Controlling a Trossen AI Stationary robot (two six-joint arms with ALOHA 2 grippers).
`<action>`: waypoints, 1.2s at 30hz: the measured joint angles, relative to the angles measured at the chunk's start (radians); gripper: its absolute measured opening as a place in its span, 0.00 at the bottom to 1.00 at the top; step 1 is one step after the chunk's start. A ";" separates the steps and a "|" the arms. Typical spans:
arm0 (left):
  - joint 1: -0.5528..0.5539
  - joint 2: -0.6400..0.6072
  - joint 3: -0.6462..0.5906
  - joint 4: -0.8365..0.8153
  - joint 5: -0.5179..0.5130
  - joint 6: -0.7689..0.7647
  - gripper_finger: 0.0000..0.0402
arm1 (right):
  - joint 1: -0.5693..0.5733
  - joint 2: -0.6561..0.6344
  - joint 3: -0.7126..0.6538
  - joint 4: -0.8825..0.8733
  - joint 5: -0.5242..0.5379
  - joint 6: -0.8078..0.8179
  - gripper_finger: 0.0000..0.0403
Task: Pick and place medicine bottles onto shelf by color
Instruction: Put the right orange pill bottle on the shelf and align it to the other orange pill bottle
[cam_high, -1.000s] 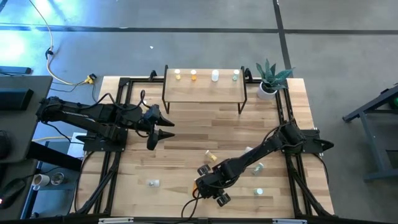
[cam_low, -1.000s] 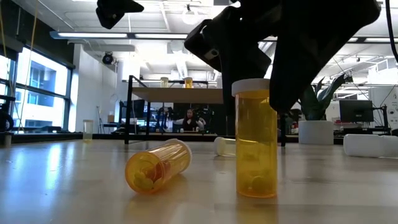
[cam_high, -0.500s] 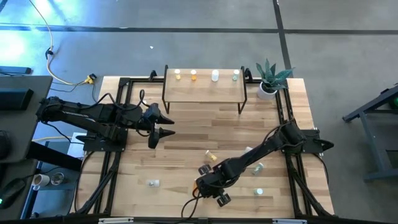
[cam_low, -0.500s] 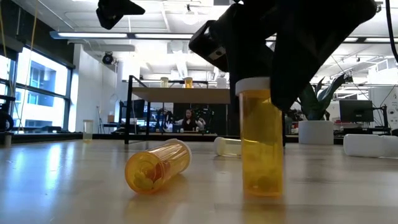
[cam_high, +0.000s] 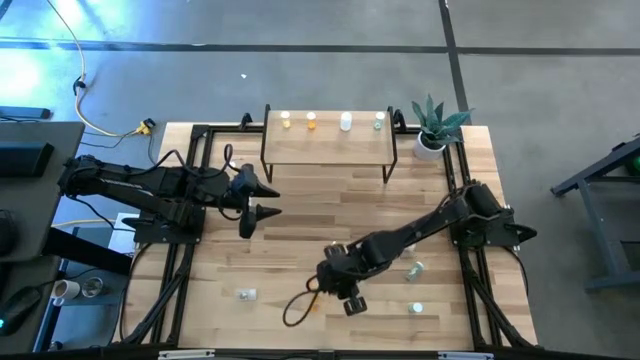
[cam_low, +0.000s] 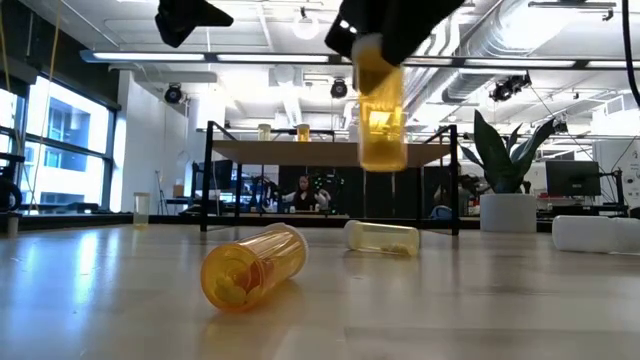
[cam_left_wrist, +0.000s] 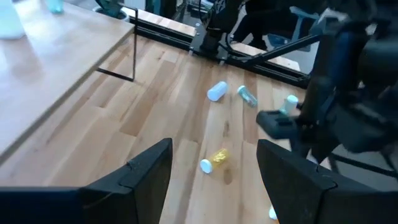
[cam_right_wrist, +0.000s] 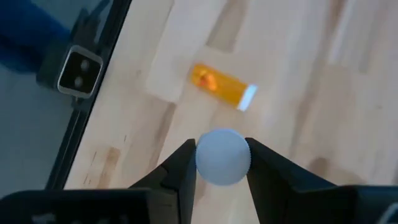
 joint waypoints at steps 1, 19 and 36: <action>0.000 0.000 0.000 -0.002 -0.012 0.012 0.55 | -0.009 -0.010 0.000 0.001 0.003 0.011 0.27; 0.022 0.000 0.000 -0.184 -0.147 0.056 0.55 | -0.288 -0.121 0.000 -0.039 0.049 0.118 0.27; 0.175 0.000 0.000 -0.184 -0.190 0.082 0.55 | -0.577 -0.156 0.155 -0.103 0.046 -0.140 0.27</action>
